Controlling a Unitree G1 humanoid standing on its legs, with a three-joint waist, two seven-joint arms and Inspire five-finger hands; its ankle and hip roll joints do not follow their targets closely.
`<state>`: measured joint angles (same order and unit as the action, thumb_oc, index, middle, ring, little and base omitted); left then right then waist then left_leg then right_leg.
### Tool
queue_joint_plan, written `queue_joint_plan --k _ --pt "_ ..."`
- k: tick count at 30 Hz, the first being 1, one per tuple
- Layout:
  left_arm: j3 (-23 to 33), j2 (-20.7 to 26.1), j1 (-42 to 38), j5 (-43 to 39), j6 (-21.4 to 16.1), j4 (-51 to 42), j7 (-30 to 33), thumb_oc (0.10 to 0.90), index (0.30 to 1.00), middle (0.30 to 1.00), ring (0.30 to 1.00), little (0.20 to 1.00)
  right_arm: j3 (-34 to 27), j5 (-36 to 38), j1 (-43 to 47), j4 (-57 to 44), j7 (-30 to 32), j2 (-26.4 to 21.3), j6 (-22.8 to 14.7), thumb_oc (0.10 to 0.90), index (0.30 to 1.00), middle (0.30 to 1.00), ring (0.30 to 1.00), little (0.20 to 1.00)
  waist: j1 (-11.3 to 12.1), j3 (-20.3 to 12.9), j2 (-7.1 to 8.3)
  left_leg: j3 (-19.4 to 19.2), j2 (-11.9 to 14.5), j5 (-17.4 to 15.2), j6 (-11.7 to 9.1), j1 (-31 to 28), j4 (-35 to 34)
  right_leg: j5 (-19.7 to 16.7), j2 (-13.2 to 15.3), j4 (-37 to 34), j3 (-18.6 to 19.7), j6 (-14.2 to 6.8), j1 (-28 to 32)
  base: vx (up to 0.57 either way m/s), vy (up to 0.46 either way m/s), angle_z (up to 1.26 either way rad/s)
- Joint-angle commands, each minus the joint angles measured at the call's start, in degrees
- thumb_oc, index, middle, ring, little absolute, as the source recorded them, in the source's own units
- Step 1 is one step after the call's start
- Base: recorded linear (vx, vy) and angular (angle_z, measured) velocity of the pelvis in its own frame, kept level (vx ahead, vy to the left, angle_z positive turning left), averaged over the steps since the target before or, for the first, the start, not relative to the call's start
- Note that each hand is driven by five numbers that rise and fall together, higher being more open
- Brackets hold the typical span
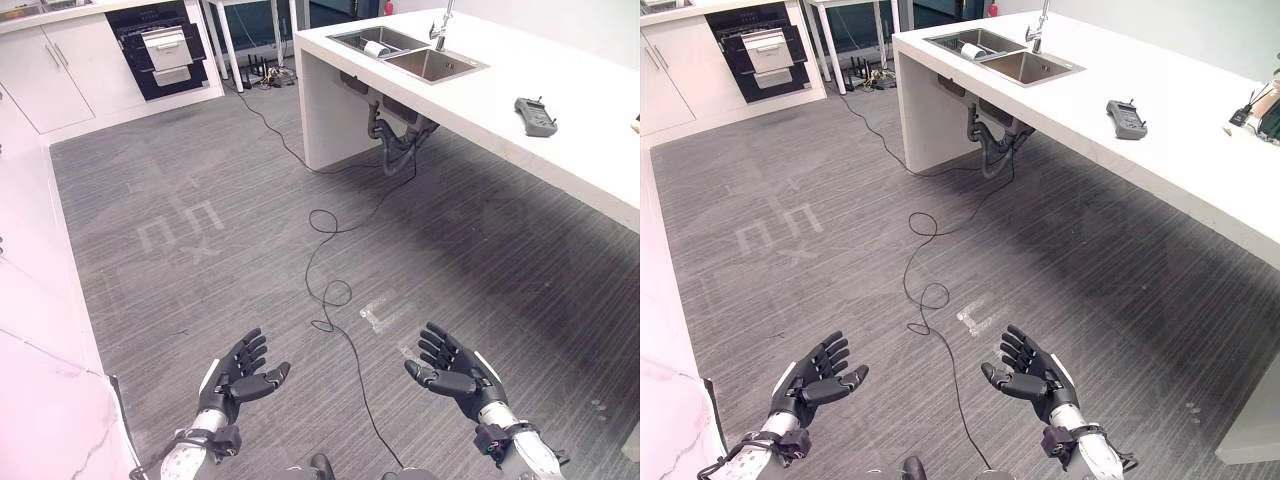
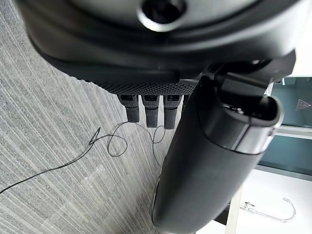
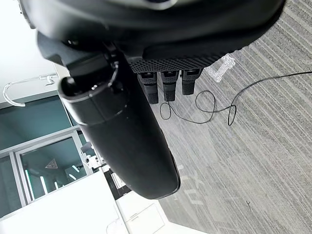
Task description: Place the dishes in the dishwasher.
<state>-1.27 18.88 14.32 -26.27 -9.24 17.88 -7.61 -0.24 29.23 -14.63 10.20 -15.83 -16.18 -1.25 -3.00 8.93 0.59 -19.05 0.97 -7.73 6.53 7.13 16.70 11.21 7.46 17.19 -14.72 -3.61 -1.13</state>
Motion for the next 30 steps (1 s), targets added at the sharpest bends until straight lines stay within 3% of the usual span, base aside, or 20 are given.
queue_joint_plan --k 1,8,9,11,12,13,17,21,22,23,24,25,27,28,30 --pt "1.12 1.27 -3.94 0.95 -7.26 -5.42 0.32 0.8 0.9 0.9 0.9 0.9 -0.84 -0.46 4.49 -4.63 -1.08 -1.84 -6.94 0.8 0.9 0.9 0.9 0.9 -0.61 -1.38 -0.57 1.26 2.98 -11.58 -5.25 -6.89 0.49 3.64 -0.95 0.0 -2.78 -1.9 -1.06 0.0 0.0 0.0" --pt "1.78 1.38 -4.17 -0.93 -8.26 -7.29 0.64 0.8 0.9 0.9 0.9 0.9 -0.7 0.02 4.88 -10.15 -2.17 -2.31 -7.11 0.8 0.9 0.9 0.9 0.9 -0.55 -1.42 -0.44 1.6 3.09 -11.46 -5.29 -6.68 0.49 3.98 -1.45 0.0 -2.72 -1.55 -1.12 -0.02 -0.069 0.03" --pt "1.94 1.5 -4.31 -1.38 -8.63 -7.6 0.61 0.8 0.9 0.9 0.9 0.9 -0.6 0.14 5.07 -10.96 -2.5 -2.52 -7.74 0.8 0.9 0.9 0.9 0.9 -0.54 -1.31 -0.26 0.92 3.31 -10.2 -5.13 -6.07 0.49 3.04 -1.43 0.0 -3.28 -0.97 -1.72 -0.09 -0.118 0.02" --pt "2.19 1.45 -4.24 -1.99 -9.32 -7.73 0.49 0.8 0.9 0.9 0.9 0.9 -0.59 0.28 4.86 -12.61 -2.66 -2.88 -7.99 0.8 0.9 0.9 0.9 0.9 -0.6 -1.55 -0.29 1.61 3.35 -11.43 -5.54 -6.77 0.49 4.36 -1.88 0.0 -2.7 -1.27 -1.02 0.0 -0.134 0.01" --pt "2.34 1.44 -4.17 -2.16 -9.42 -7.87 0.37 0.8 0.9 0.9 0.9 0.9 -0.67 0.31 4.82 -12.84 -2.75 -2.95 -8.07 0.8 0.9 0.9 0.9 0.9 -0.63 -1.38 -0.15 0.96 3.52 -10.16 -5.33 -6.18 0.49 3.36 -1.86 0.0 -3.18 -0.68 -1.63 0.09 -0.092 -0.01" --pt "2.36 1.46 -4.06 -2.3 -9.42 -7.88 0.3 0.8 0.9 0.9 0.9 0.9 -0.7 0.26 4.71 -12.9 -2.81 -2.97 -8.17 0.8 0.9 0.9 0.9 0.9 -0.61 -1.55 -0.29 1.66 3.41 -11.43 -5.59 -6.84 0.49 4.47 -2.05 0.0 -2.66 -1.15 -0.97 -0.07 -0.109 -0.01" --pt "2.8 1.06 -3.16 -3.61 -9.64 -8.52 -0.65 0.8 0.9 0.9 0.9 0.9 -0.69 -0.67 4.48 -13.99 -3.12 -3.36 -8.43 0.8 0.9 0.9 0.9 0.9 -0.47 -1.45 -0.09 1.54 3.6 -9.77 -5.62 -6.19 0.49 3.9 -2.91 0.0 -2.43 0.06 -1.6 0.0 -0.124 -0.04" --pt "2.78 1.0 -2.82 -4.63 -10.09 -8.67 -0.62 0.8 0.9 0.9 0.9 0.9 -1.44 -0.25 4.1 -14.56 -3.95 -4.29 -8.19 0.8 0.9 0.9 0.9 0.9 -0.51 -1.22 1.04 0.95 3.96 -8.32 -7.06 -8.46 0.49 5.25 -3.48 0.0 -0.37 0.98 -0.69 0.11 -0.138 0.0" --pt "2.51 0.9 -2.85 -4.7 -10.46 -8.81 -0.34 0.8 0.9 0.9 0.9 0.9 -1.37 -0.19 4.27 -14.74 -3.99 -4.74 -8.14 0.8 0.9 0.9 0.9 0.9 0.05 -0.77 2.1 1.07 3.33 -6.01 -7.65 -8.6 0.49 5.06 -2.77 0.0 0.35 1.46 -0.5 0.11 -0.185 -0.01" --pt "2.34 0.77 -2.86 -4.87 -11.02 -8.92 0.17 0.8 0.9 0.9 0.9 0.9 -1.34 0.09 4.47 -14.82 -4.31 -5.38 -8.21 0.8 0.9 0.9 0.9 0.9 0.91 -0.02 3.68 1.33 2.35 -1.4 -8.01 -7.11 2.2 4.0 -1.81 0.0 1.5 2.41 -1.12 0.0 -0.175 -0.06" --pt "2.43 0.61 -2.73 -5.11 -11.38 -8.97 0.29 0.8 0.9 0.9 0.9 0.9 -1.45 0.3 4.55 -14.79 -4.73 -5.88 -8.27 0.8 0.9 0.9 0.9 0.9 1.4 0.84 3.84 3.18 2.48 -0.5 -8.39 -3.87 7.47 3.79 -2.11 0.0 2.15 2.91 -0.99 0.01 -0.12 -0.23" --pt "2.79 0.38 -2.52 -5.47 -11.61 -9.0 0.3 0.8 0.9 0.9 0.9 0.9 -1.69 0.23 4.72 -14.49 -5.37 -6.21 -8.17 0.8 0.9 0.9 0.9 0.9 1.96 1.76 3.83 4.55 1.88 -0.52 -8.1 -1.06 9.41 3.67 -2.49 0.0 2.87 3.08 -0.53 0.12 0.001 -0.25" --pt "3.72 -0.16 -1.79 -6.0 -11.82 -9.13 -0.28 0.8 0.9 0.9 0.9 0.9 -1.84 -0.29 5.16 -14.12 -5.54 -6.22 -7.91 0.8 0.9 0.9 0.9 0.9 2.34 2.59 3.12 3.26 1.87 -0.98 -7.19 -1.69 0.49 4.34 -3.2 0.0 3.47 2.25 0.37 0.19 0.122 -0.19" --pt "3.91 -0.31 -1.58 -5.89 -11.71 -9.33 -0.33 0.8 0.9 0.9 0.9 0.9 -1.89 -0.33 5.2 -14.19 -5.55 -6.17 -7.8 0.8 0.9 0.9 0.9 0.9 2.24 2.66 2.39 3.25 3.16 -1.46 -7.33 -0.61 0.49 4.67 -3.78 0.0 3.11 2.16 0.49 0.23 0.176 -0.12" --pt "3.87 -0.46 -1.07 -5.31 -11.76 -9.75 -0.12 0.8 0.9 0.9 0.9 0.9 -2.29 -1.04 4.65 -14.67 -5.67 -5.71 -7.9 0.8 0.9 0.9 0.9 0.9 2.0 2.55 0.32 4.35 7.35 -1.35 -9.71 3.45 0.49 6.49 -4.95 0.0 1.65 1.73 1.74 0.24 0.19 -0.14"
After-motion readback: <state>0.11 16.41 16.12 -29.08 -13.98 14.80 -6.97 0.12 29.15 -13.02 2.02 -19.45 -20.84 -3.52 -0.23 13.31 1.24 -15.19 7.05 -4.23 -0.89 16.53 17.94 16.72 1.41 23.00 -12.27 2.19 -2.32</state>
